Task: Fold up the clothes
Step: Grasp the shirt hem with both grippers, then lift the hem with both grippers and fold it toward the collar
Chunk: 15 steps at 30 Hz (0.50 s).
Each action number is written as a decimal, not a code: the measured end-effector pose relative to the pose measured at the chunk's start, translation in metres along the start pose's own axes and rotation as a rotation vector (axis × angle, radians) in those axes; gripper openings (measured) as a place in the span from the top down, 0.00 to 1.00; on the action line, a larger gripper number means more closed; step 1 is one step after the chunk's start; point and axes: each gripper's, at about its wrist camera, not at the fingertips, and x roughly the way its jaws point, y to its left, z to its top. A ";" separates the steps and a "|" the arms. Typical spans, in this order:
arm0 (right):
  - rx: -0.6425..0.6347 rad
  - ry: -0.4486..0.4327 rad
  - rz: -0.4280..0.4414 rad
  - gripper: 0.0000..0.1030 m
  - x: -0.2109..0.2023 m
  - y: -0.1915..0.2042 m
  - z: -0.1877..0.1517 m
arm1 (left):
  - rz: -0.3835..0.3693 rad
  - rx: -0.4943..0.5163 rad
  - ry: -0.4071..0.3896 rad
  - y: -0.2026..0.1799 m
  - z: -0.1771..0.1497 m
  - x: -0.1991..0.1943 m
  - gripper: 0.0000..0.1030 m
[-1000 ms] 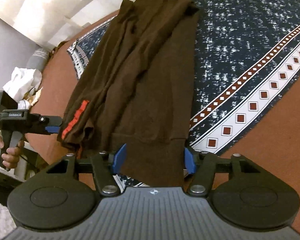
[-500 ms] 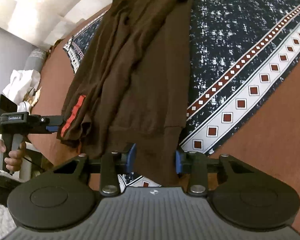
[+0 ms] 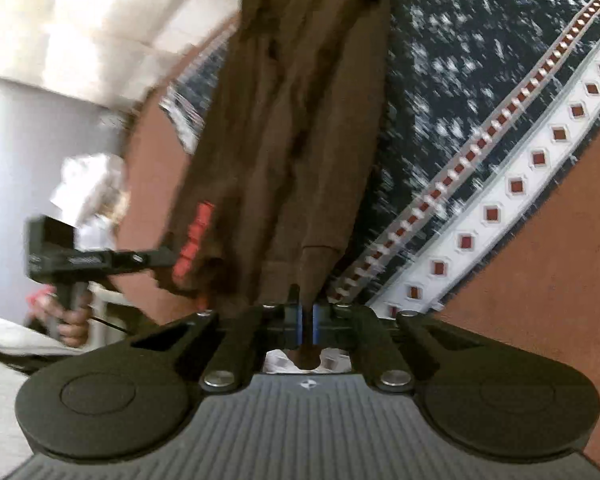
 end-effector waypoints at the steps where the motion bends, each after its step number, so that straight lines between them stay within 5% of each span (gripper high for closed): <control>1: 0.005 -0.010 0.034 0.95 -0.005 0.003 0.006 | -0.024 -0.010 -0.001 -0.003 0.005 -0.003 0.95; 7: -0.029 -0.150 0.176 0.95 -0.027 0.026 0.078 | -0.166 -0.060 -0.125 -0.012 0.066 -0.030 0.96; 11: -0.013 -0.259 0.178 0.95 -0.012 0.028 0.151 | -0.146 -0.068 -0.278 -0.016 0.133 -0.023 0.96; 15: 0.062 -0.304 0.106 0.95 0.025 0.009 0.216 | -0.051 -0.165 -0.335 0.011 0.189 0.012 0.94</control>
